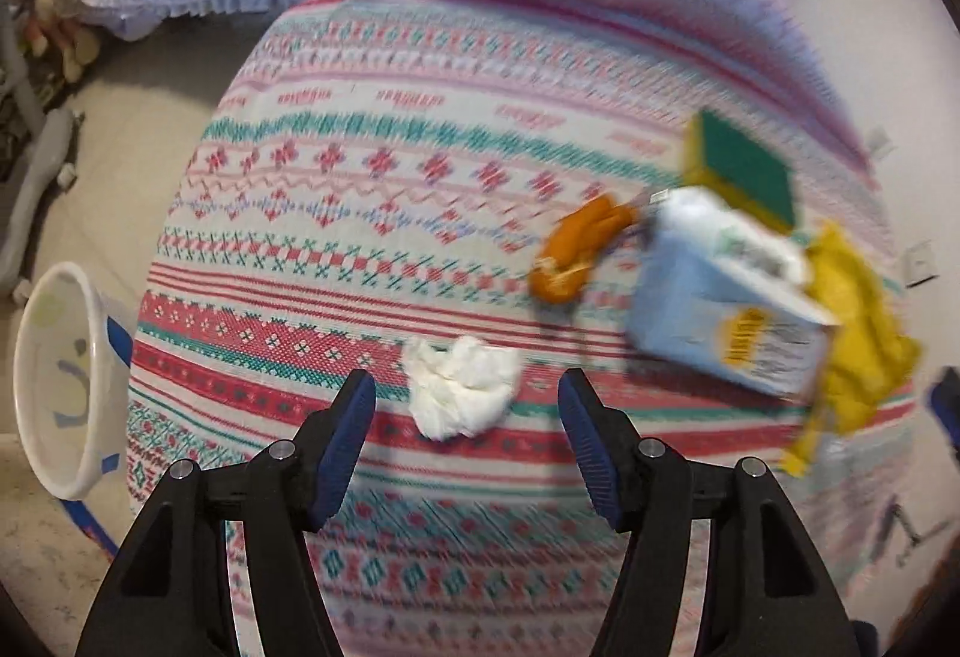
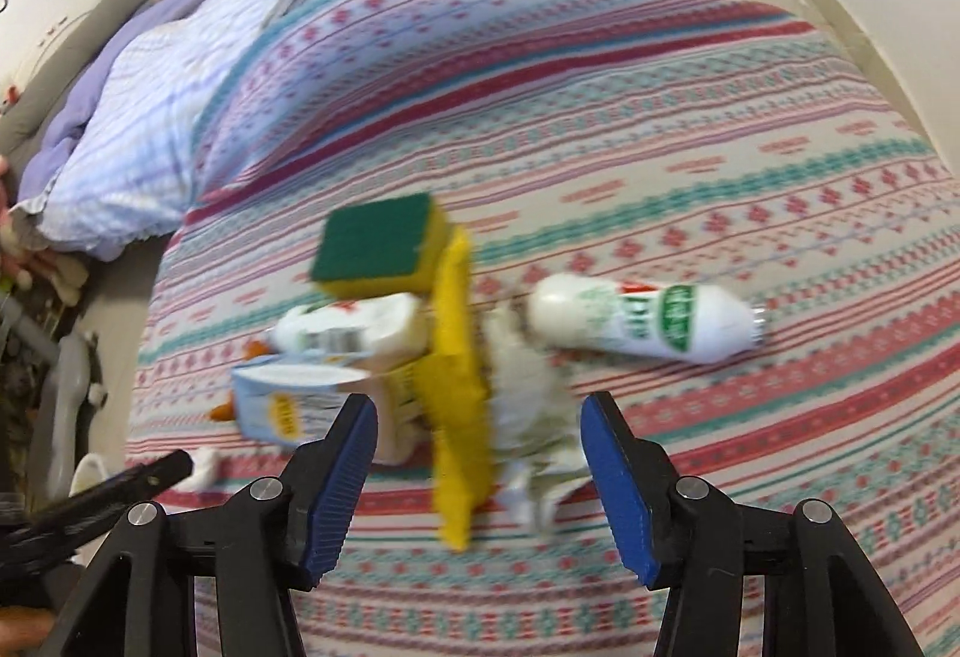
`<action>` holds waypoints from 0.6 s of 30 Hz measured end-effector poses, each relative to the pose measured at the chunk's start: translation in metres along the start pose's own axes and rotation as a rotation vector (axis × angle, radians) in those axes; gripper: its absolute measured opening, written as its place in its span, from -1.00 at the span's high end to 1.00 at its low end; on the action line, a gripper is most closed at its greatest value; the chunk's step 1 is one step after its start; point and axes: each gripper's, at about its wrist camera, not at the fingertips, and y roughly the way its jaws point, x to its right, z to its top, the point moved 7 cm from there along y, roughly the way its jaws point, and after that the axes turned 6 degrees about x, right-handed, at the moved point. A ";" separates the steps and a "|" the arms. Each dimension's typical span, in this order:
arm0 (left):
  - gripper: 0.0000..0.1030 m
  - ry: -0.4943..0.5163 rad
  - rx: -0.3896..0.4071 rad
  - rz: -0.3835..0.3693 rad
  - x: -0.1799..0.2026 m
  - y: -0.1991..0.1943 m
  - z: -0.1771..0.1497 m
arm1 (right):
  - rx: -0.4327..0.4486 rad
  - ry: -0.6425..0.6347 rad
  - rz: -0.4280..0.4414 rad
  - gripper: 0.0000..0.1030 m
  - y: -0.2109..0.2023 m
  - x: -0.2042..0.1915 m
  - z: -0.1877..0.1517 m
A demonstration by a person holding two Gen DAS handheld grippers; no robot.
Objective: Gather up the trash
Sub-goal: 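Grasp the white tissue with the left tool while the right tool grasps the yellow strip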
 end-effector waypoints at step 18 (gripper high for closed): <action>0.58 -0.142 0.091 -0.124 -0.054 -0.019 -0.002 | 0.057 -0.133 0.012 -0.19 0.018 -0.029 0.005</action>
